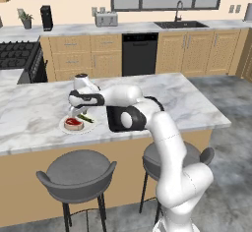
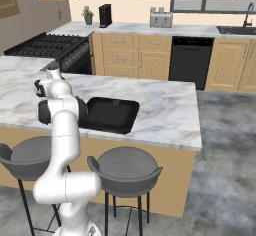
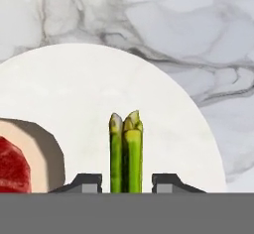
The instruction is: Create a steak meal by picking up the steak and asparagus from the tray and placing them on the plate. Leave the bell pepper on the tray.
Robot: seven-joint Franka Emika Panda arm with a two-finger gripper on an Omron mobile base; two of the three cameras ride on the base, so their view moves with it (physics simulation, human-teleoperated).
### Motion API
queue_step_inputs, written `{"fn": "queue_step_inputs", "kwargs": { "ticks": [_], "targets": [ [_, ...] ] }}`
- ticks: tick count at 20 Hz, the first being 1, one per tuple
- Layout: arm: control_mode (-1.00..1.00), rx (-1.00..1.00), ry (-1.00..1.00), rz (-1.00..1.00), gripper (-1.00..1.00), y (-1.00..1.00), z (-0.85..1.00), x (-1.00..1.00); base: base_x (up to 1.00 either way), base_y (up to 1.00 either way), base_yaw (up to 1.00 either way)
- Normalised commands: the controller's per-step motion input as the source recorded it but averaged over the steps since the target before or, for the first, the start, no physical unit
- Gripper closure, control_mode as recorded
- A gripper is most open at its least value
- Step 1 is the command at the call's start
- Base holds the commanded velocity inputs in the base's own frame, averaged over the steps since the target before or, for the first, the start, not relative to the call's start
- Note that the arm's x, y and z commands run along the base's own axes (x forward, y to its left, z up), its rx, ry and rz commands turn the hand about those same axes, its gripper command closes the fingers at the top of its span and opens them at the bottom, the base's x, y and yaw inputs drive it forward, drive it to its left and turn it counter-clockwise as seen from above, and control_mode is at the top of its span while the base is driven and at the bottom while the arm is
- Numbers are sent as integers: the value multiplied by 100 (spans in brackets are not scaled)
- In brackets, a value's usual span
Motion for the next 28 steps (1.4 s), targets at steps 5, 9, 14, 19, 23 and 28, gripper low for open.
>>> {"fn": "queue_step_inputs", "kwargs": {
  "ticks": [5,9,14,19,23,28],
  "targets": [
    [-100,-1,0,0,-100,0,0,0,0,0,0],
    [-100,0,0,0,-100,-1,1,-2,0,0,0],
    [-100,0,-2,0,-100,-33,17,-45,0,0,0],
    [-100,0,-6,0,-100,-72,6,-76,0,0,0],
    [-100,5,-19,0,-100,-90,0,-99,0,0,0],
    [-100,16,-44,0,-100,-86,22,-100,0,0,0]
  ]
}}
